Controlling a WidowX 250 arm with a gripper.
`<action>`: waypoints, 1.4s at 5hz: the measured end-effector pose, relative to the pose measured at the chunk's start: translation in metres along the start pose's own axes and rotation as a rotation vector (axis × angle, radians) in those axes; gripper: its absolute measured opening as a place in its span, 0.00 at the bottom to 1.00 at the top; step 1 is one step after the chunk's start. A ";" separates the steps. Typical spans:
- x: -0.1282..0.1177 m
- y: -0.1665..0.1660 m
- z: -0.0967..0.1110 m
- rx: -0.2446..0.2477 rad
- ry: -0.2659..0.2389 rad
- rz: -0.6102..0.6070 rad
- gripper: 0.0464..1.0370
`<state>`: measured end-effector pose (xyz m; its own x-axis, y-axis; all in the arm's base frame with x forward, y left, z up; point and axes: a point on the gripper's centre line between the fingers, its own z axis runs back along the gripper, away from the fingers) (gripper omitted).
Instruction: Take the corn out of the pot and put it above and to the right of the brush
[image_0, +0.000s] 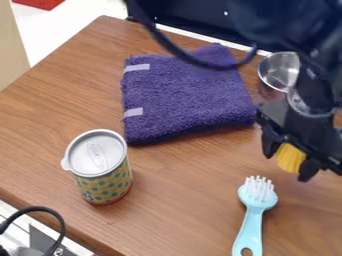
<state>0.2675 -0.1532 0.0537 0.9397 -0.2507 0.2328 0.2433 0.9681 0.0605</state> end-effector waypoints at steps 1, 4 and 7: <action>-0.003 -0.012 -0.012 0.007 0.016 -0.020 0.59; 0.009 -0.014 -0.018 -0.014 0.037 0.006 0.66; 0.017 0.009 0.012 -0.028 0.032 0.092 0.96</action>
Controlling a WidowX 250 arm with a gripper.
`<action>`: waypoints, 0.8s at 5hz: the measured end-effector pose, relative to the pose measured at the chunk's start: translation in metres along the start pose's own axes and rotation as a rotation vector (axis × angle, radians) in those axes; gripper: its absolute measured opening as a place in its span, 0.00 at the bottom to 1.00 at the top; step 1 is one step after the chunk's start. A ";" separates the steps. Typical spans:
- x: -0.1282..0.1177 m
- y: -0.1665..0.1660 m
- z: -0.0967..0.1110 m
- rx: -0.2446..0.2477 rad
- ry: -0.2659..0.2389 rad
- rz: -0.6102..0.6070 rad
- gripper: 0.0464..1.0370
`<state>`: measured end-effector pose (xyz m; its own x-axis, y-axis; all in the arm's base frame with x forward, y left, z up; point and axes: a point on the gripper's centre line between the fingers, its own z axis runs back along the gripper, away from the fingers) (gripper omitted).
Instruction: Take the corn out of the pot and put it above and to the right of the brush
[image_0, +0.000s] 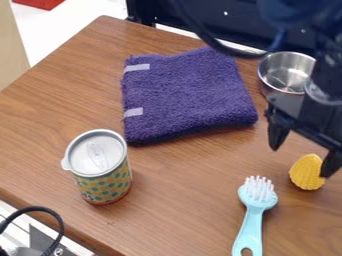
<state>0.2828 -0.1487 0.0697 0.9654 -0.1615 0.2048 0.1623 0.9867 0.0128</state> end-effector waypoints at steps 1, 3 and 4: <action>0.009 0.017 0.025 -0.021 -0.029 0.057 0.96; 0.022 0.087 0.018 0.139 -0.023 0.250 0.96; 0.037 0.127 0.012 0.186 -0.050 0.366 0.96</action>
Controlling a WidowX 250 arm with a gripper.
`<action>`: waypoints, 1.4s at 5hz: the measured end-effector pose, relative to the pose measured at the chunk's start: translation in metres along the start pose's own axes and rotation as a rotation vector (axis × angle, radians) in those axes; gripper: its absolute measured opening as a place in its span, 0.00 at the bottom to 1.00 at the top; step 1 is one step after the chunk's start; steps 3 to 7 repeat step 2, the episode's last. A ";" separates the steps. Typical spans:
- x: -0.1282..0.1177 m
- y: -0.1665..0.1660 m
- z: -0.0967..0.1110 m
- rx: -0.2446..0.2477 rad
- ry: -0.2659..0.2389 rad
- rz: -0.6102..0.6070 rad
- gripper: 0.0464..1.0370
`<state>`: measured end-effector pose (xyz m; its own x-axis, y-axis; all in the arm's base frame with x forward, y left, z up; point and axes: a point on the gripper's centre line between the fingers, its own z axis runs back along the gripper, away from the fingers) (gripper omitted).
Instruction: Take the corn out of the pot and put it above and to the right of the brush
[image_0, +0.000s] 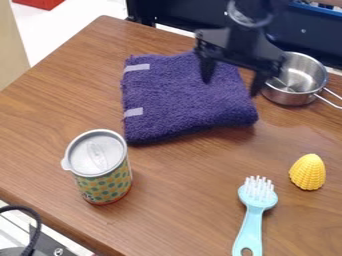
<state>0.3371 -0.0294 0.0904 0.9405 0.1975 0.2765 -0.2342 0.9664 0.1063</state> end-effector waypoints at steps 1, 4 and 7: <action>0.023 0.011 -0.010 0.009 -0.024 0.066 0.96; 0.028 0.009 -0.024 0.006 -0.052 0.045 0.96; 0.028 0.009 -0.024 0.006 -0.052 0.045 0.96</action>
